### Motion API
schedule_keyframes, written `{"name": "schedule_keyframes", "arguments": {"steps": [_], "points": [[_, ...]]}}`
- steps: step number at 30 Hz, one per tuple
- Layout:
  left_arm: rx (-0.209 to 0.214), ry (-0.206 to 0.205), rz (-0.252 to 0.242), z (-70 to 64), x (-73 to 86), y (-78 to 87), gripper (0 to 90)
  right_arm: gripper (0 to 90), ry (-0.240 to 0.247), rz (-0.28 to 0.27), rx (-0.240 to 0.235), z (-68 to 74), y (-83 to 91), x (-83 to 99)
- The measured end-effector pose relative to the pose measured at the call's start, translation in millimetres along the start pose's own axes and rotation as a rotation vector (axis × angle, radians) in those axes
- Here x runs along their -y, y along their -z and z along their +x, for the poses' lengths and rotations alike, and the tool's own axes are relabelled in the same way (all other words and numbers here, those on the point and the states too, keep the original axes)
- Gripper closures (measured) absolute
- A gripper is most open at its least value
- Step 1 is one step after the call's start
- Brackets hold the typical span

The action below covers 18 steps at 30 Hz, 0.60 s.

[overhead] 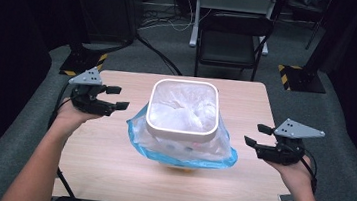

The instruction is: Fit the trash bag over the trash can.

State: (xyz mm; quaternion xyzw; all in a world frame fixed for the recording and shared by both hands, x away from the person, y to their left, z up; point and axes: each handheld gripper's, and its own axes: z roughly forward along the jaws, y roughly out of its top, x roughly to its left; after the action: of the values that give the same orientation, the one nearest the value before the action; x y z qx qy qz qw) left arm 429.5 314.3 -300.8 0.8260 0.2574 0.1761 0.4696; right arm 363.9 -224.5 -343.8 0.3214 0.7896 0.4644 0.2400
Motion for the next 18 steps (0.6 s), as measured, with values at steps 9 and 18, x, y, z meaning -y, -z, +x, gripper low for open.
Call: {"name": "schedule_keyframes", "arguments": {"steps": [9, 18], "points": [[-0.028, 0.052, -0.003, 2.5, 40.9, 2.9, 33.0, 35.4, -0.095, 0.024, 0.05, -13.3, -14.0, 32.8], [-0.062, 0.125, -0.032, 3.1, 77.1, -2.6, 30.8, 32.0, -0.148, 0.037, 0.085, -17.8, -28.2, 55.6]]}}
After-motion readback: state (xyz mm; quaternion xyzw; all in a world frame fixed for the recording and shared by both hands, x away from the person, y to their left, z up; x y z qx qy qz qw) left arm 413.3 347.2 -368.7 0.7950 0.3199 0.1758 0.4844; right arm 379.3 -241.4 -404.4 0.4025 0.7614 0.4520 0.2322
